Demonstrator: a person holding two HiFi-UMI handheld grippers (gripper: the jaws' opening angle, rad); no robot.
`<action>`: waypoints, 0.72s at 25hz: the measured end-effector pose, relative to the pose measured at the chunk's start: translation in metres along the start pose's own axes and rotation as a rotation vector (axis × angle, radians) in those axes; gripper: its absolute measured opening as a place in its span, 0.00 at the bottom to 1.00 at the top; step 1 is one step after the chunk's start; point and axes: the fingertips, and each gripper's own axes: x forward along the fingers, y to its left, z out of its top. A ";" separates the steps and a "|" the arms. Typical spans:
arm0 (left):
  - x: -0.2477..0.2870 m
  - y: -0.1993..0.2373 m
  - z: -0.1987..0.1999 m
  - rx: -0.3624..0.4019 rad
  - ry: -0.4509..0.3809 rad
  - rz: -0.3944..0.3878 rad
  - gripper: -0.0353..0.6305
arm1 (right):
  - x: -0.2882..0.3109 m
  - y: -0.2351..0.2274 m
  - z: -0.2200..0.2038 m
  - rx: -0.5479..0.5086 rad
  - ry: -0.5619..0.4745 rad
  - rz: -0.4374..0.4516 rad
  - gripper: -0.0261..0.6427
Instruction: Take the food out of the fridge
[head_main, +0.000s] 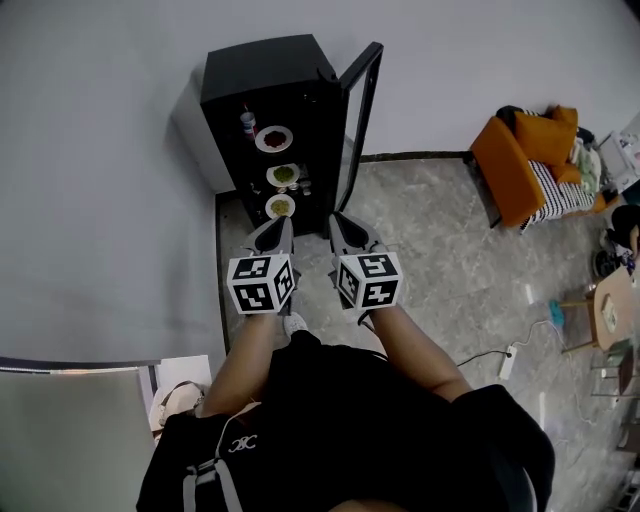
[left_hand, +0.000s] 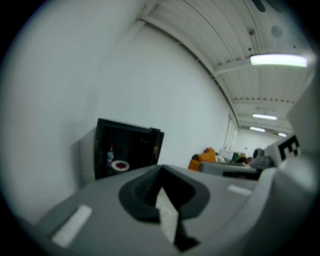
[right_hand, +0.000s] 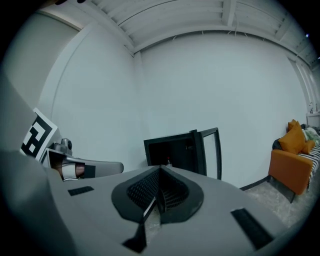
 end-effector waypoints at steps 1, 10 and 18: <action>0.011 0.010 0.008 0.001 -0.001 -0.004 0.05 | 0.016 -0.001 0.007 -0.001 -0.005 -0.002 0.04; 0.084 0.087 0.043 0.003 0.029 -0.047 0.05 | 0.127 -0.008 0.032 0.044 0.007 -0.039 0.04; 0.119 0.119 0.040 -0.026 0.071 -0.058 0.05 | 0.171 -0.015 0.028 0.040 0.038 -0.062 0.04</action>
